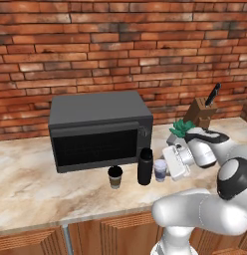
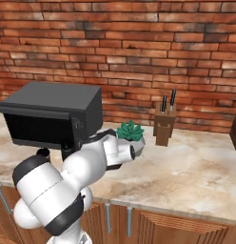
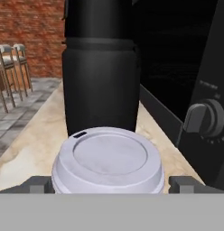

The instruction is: Move the drinks to the dining counter.

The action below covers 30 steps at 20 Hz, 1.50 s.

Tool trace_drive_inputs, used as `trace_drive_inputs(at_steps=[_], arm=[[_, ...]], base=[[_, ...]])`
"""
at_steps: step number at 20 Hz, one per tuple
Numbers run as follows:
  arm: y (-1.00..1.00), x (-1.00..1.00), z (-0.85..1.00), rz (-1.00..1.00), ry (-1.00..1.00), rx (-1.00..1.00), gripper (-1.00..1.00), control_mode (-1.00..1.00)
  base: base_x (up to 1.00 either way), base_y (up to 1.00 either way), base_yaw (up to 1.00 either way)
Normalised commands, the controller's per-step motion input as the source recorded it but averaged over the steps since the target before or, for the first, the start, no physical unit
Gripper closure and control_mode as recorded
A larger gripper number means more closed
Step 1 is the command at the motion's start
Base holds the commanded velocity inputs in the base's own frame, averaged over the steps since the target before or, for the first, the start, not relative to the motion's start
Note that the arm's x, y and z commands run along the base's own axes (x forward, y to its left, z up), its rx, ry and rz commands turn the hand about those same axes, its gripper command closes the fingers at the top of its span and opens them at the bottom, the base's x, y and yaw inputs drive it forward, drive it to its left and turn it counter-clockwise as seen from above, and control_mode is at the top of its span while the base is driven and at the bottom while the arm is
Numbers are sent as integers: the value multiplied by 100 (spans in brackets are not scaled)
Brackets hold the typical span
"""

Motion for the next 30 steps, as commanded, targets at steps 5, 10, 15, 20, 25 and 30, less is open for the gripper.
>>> trace_drive_inputs(at_steps=[5,10,15,20,25,30], arm=[[8,1,-3,0,1,0,100,-100],[0,-1,0,0,0,0,100,-100],[-15,-36,11,0,-5,0,100,-100],[-15,-64,59,0,-16,0,100,-100],[-3,-70,90,1,-21,0,100,-100],[0,-70,100,3,-24,0,100,-100]], base=[[0,0,0],[0,0,0],[0,0,0],[0,0,0],[0,0,0],[0,0,0]])
